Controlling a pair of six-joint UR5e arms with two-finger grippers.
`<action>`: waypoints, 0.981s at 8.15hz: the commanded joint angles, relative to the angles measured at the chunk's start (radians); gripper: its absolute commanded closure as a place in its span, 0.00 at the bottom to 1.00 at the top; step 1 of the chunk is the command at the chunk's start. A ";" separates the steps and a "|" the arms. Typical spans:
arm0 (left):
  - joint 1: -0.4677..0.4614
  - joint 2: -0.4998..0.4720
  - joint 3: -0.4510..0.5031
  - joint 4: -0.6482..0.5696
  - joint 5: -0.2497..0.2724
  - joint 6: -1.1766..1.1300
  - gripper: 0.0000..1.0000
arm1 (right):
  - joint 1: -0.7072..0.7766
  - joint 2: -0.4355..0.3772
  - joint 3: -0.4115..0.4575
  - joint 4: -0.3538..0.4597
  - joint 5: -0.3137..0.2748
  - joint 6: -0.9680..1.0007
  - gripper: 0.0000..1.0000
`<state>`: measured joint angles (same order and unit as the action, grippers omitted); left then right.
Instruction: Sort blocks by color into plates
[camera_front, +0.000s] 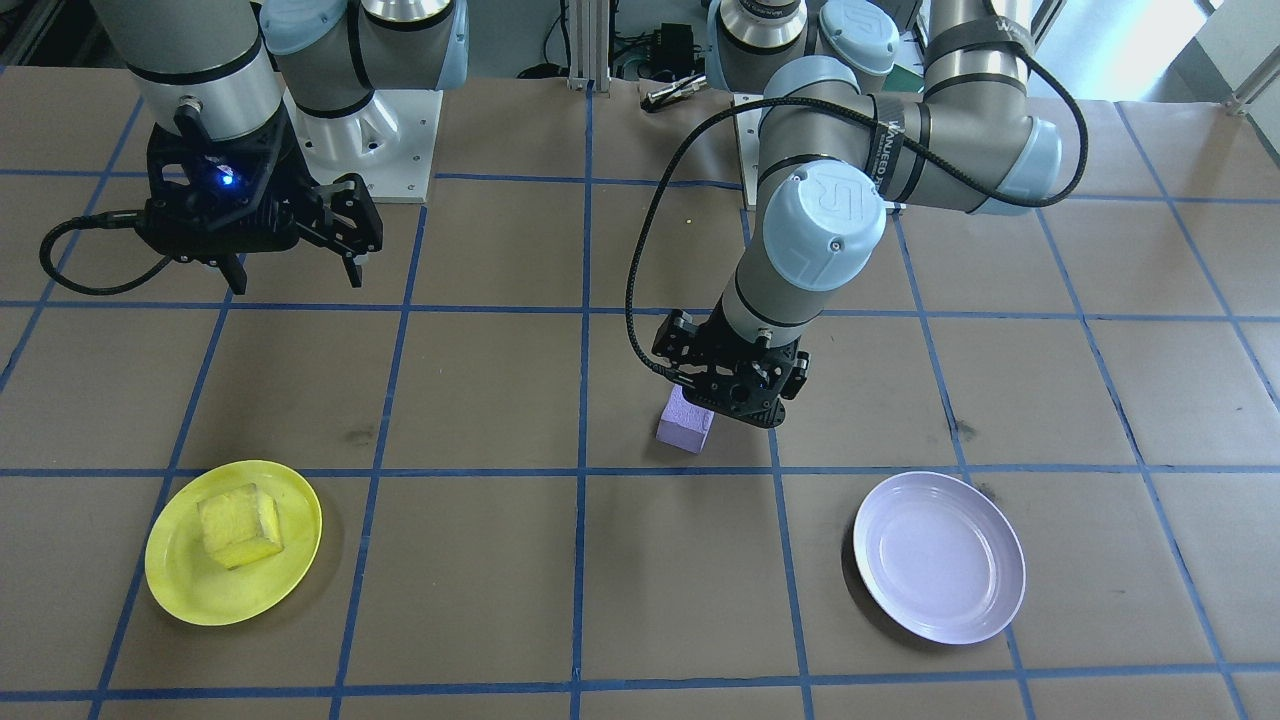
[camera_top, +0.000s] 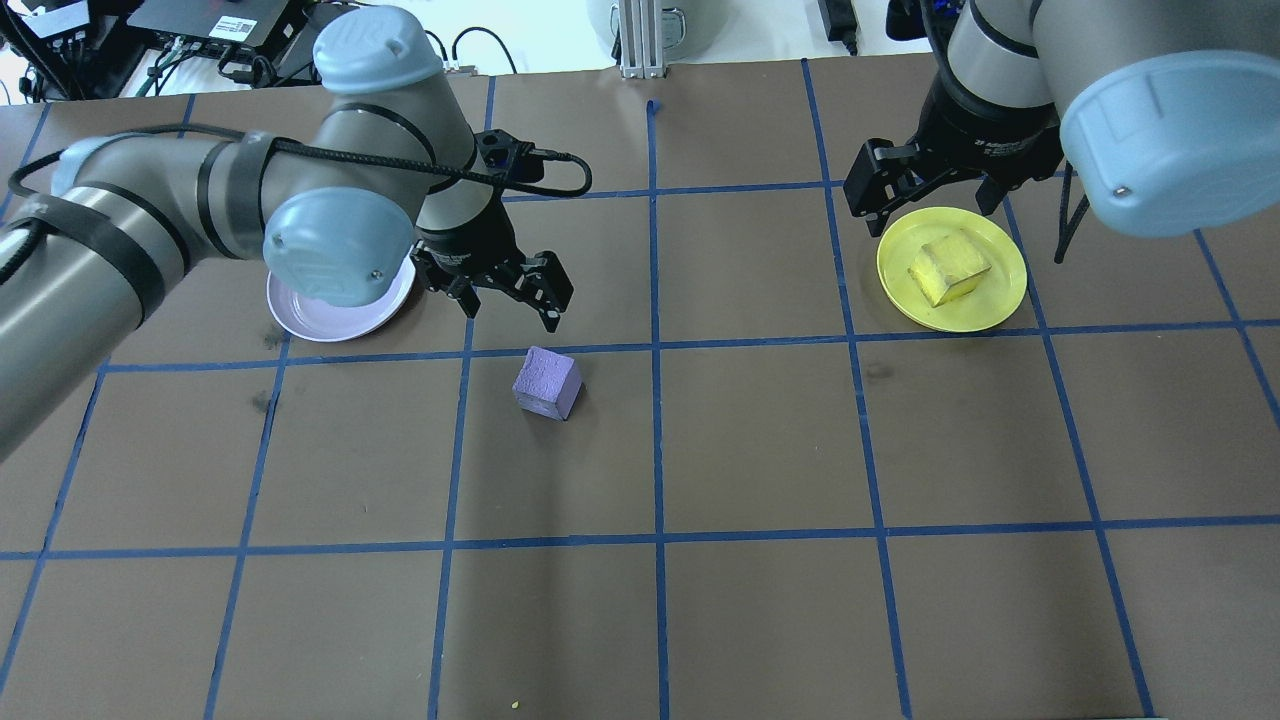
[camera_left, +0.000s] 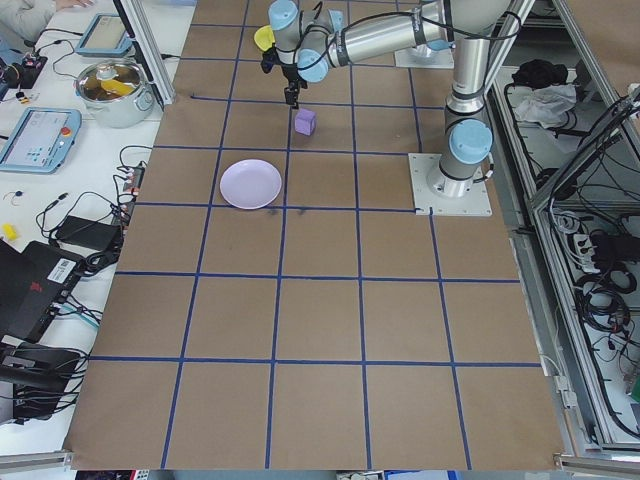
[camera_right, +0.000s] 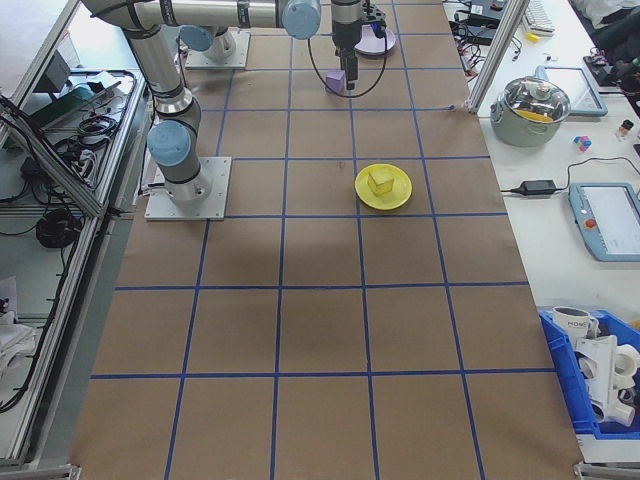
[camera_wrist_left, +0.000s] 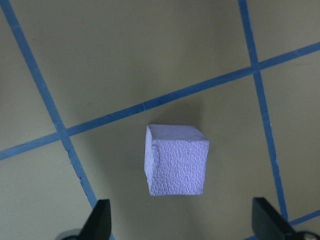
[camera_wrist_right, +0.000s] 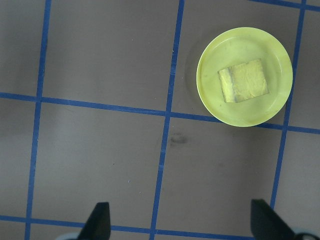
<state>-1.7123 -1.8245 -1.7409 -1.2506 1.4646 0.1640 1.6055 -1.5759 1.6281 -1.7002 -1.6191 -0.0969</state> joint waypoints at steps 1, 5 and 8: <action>-0.012 -0.034 -0.055 0.051 -0.003 -0.011 0.00 | 0.005 -0.028 0.019 0.002 0.007 0.011 0.00; -0.050 -0.070 -0.055 0.105 0.003 -0.008 0.00 | 0.005 -0.038 0.038 0.007 0.004 0.000 0.00; -0.052 -0.079 -0.057 0.105 0.010 -0.001 0.00 | 0.005 -0.036 0.039 0.002 0.001 -0.004 0.00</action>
<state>-1.7632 -1.8986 -1.7962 -1.1460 1.4710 0.1586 1.6107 -1.6129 1.6658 -1.6961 -1.6179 -0.0999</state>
